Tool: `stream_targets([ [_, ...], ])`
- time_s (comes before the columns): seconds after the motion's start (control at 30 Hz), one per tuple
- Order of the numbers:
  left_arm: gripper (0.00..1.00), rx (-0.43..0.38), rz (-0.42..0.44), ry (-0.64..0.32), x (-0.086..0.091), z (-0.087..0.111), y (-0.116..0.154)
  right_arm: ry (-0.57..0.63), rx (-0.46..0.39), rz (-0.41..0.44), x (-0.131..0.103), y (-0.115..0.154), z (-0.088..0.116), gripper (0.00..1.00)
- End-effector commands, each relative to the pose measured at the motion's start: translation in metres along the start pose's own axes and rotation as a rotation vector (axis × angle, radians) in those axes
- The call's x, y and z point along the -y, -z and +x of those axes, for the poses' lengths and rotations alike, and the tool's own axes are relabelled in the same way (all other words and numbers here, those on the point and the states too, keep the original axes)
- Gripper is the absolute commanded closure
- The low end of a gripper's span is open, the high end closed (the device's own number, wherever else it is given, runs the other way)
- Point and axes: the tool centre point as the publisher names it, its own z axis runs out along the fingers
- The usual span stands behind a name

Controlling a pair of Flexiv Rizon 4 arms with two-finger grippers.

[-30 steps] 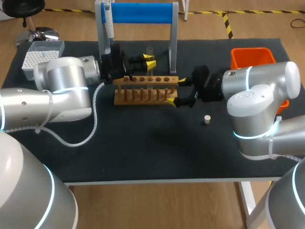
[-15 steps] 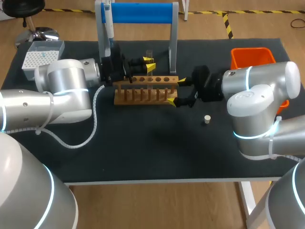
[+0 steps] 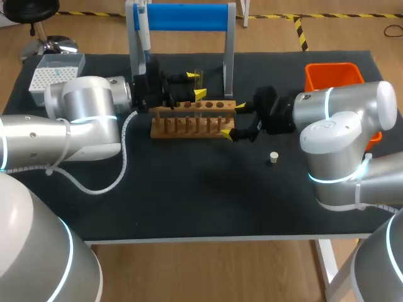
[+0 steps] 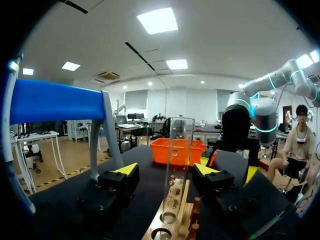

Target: Invert the test tube, pick up the pipette, mount the tip to pipette, aspirate from beaker and dispense into the tube, eject the tip, return the pipette, and cap with the stopper.

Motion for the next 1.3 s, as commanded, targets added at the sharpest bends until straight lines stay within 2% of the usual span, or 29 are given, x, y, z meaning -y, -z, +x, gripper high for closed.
stream_targets([
  [0.03,0.0,-0.005,-0.029,0.004,0.015,0.003,0.014,0.0,-0.002,0.0,0.0,0.001,0.0,0.0],
  [0.23,0.0,-0.049,-0.102,-0.018,0.032,0.005,0.037,0.0,-0.002,0.0,0.0,0.001,0.0,0.0],
  [0.4,0.0,-0.055,-0.187,-0.024,0.044,0.003,0.076,0.0,-0.002,0.0,0.0,0.001,0.0,0.0],
  [0.53,0.0,0.003,-0.244,-0.026,0.052,-0.002,0.121,0.0,-0.002,0.0,0.0,0.001,0.0,0.0],
  [0.7,0.0,0.127,-0.329,0.018,0.063,-0.001,0.182,0.0,-0.002,0.0,0.0,0.001,0.0,0.0],
  [1.3,0.0,0.127,-0.329,0.018,0.063,-0.001,0.182,0.0,-0.002,0.0,0.0,0.001,0.0,0.0],
])
